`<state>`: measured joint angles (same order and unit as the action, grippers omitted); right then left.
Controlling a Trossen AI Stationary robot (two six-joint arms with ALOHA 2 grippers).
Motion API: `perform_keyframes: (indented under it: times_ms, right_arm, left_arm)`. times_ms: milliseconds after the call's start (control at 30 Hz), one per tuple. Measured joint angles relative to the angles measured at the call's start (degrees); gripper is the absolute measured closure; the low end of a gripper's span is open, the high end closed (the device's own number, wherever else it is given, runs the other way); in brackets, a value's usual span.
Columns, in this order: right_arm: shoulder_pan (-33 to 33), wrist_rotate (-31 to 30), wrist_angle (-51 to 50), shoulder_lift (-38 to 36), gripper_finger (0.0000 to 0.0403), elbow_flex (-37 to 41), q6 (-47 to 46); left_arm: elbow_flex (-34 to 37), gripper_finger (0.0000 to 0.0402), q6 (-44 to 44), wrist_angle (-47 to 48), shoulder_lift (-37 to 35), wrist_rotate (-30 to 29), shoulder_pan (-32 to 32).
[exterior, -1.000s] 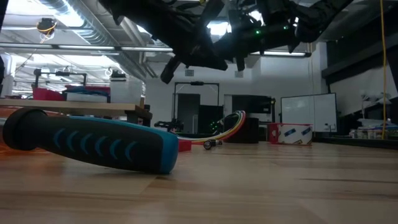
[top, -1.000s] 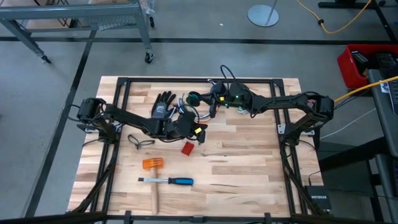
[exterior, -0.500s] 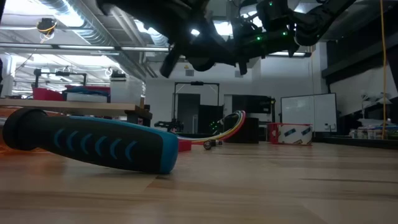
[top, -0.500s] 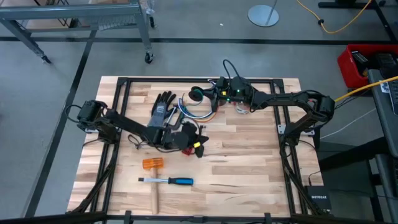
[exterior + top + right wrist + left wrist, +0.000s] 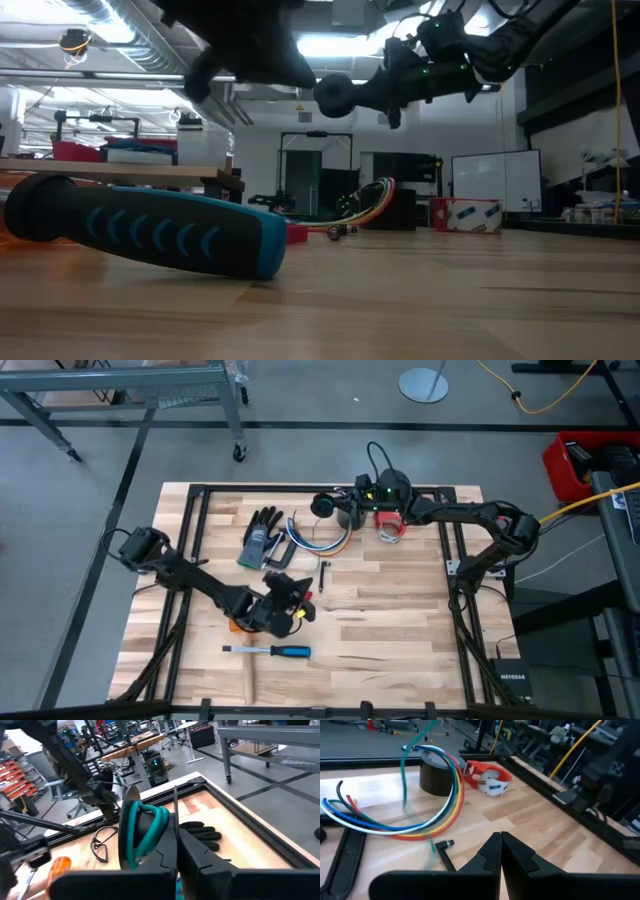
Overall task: Coil cords
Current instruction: Coil the green wire into the black spool
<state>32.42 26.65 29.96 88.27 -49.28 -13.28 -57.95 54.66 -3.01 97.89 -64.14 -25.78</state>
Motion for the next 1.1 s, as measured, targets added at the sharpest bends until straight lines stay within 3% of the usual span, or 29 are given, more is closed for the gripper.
perform_keyframes:
  times_ms: [300, 367, 567, 733, 900, 1100]
  right_arm:
    - [0.6, 5.0, 0.0, 0.0, 0.0402, 0.0, 0.0]
    - [0.5, 6.6, 0.2, 0.0, 0.0402, 0.0, -0.1]
    - [0.6, 12.7, 3.3, 0.0, 0.0402, 0.0, -3.1]
    - [0.6, 21.2, 7.8, 0.0, 0.0402, 0.0, -7.2]
    - [0.5, 28.4, 9.4, 0.0, 0.0402, 0.0, -8.0]
    - [0.2, 30.0, 9.5, 0.0, 0.0402, 0.0, -7.9]
  left_arm:
    - [0.0, 0.0401, 0.6, 0.2, 0.9, -15.8, -3.4]
    - [0.0, 0.0401, 2.6, 1.1, 1.5, -16.8, -2.9]
    - [0.0, 0.0399, 6.7, 1.2, 4.6, -12.0, 0.6]
    - [0.0, 0.0358, 5.5, 1.1, 5.8, -3.7, 4.1]
    - [0.1, 0.0295, 0.3, 0.9, 5.7, -3.1, 7.0]
    - [0.1, 0.0258, -5.8, 0.8, 5.6, -3.0, 9.9]
